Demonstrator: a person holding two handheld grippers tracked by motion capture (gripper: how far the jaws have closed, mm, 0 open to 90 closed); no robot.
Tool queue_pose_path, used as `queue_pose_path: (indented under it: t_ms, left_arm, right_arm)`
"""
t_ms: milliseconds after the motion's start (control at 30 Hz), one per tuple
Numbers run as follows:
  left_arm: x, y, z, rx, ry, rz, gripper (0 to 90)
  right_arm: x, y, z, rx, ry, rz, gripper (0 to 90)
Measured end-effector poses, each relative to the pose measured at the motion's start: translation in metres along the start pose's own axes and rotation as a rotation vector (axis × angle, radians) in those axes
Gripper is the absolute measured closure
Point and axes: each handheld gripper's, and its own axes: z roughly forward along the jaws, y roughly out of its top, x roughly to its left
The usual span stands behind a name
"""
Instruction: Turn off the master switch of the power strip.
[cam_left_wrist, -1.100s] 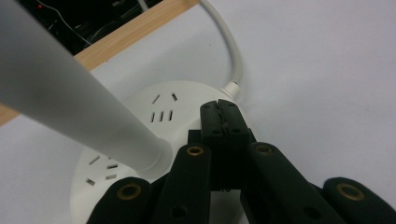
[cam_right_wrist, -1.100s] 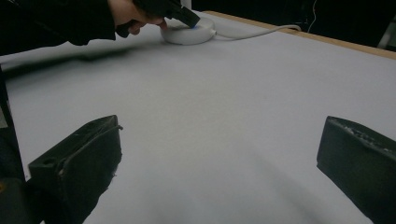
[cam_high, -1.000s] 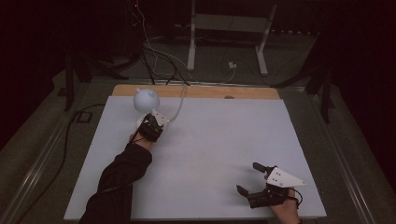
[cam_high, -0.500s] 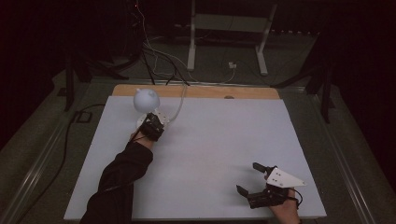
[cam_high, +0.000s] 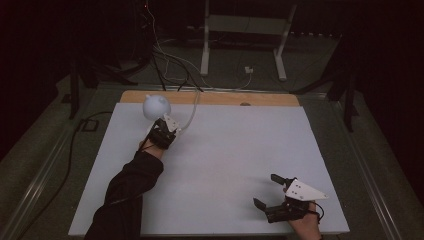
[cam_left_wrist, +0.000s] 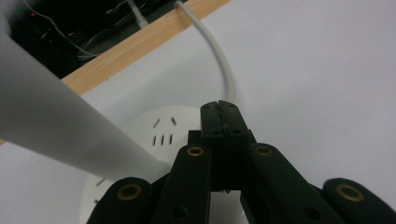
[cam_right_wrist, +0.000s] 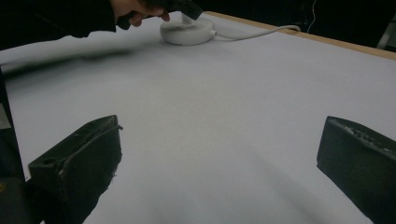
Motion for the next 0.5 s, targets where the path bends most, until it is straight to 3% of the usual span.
queue_pose_path:
  t_ms: [100,200,500]
  left_arm:
    - [0.001,0.004,-0.006,-0.001,-0.027,0.007,90.0]
    - [0.003,0.007,-0.012,-0.023,-0.052,-0.033,90.0]
    - [-0.001,0.006,-0.022,-0.017,-0.121,-0.069,90.0]
  right_arm:
    - [0.0,0.0,-0.001,-0.003,-0.003,0.0,0.0]
    - [0.0,0.0,-0.001,-0.002,-0.002,0.0,0.0]
    - [-0.001,0.0,-0.001,-0.005,-0.004,0.0,0.0]
